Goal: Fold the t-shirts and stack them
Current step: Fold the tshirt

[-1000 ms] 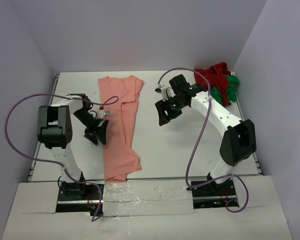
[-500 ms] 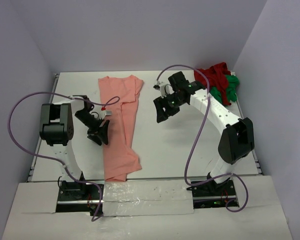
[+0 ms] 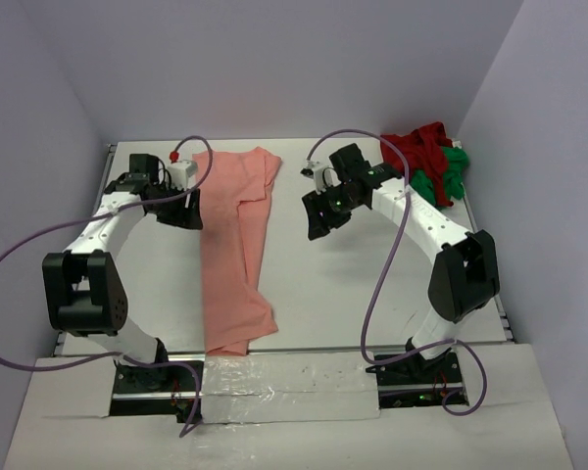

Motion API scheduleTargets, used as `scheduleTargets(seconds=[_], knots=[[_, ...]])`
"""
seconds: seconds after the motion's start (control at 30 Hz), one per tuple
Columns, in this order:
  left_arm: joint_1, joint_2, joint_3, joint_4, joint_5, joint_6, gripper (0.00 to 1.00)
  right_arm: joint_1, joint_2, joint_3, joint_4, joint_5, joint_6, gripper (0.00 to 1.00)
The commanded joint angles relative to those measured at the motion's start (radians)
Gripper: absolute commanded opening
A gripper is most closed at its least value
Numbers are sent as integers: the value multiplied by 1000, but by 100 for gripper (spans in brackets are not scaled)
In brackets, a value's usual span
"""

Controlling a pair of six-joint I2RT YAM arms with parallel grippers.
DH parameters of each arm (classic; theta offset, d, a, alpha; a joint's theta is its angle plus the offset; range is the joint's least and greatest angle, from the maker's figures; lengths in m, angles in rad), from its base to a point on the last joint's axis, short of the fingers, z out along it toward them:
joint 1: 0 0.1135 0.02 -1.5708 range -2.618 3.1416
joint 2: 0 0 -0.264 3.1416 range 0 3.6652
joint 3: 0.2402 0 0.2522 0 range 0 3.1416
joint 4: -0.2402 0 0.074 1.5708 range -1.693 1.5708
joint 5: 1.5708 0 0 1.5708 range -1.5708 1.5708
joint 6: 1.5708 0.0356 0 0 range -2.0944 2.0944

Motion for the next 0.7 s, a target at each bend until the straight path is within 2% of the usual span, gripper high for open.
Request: scheduleTargets(seconds=[0.0,0.07,0.1,0.2,0.23,0.3,0.37,0.47,0.67], knots=[[7,-26,21,139,-102,-89,67,-4,-59,3,45,23,-6,58],[4,-45,-16,204,-96,-114,67,-4,-61,14,48,26,-3,58],[2,-39,-22,262,-91,-120,58,-6,-61,18,48,26,1,57],[-2,8,-31,353,-75,-163,46,-4,-55,30,56,27,15,55],[-8,31,-16,363,-58,-167,24,-4,-52,37,57,28,15,54],[-15,119,48,354,-16,-207,1,-4,-44,41,59,44,24,52],[-30,182,141,262,34,-253,0,-6,-36,47,61,51,24,52],[-71,236,173,190,113,-246,0,-6,-35,46,59,54,23,52],[-165,271,170,111,113,-186,0,-7,-22,63,56,72,12,52]])
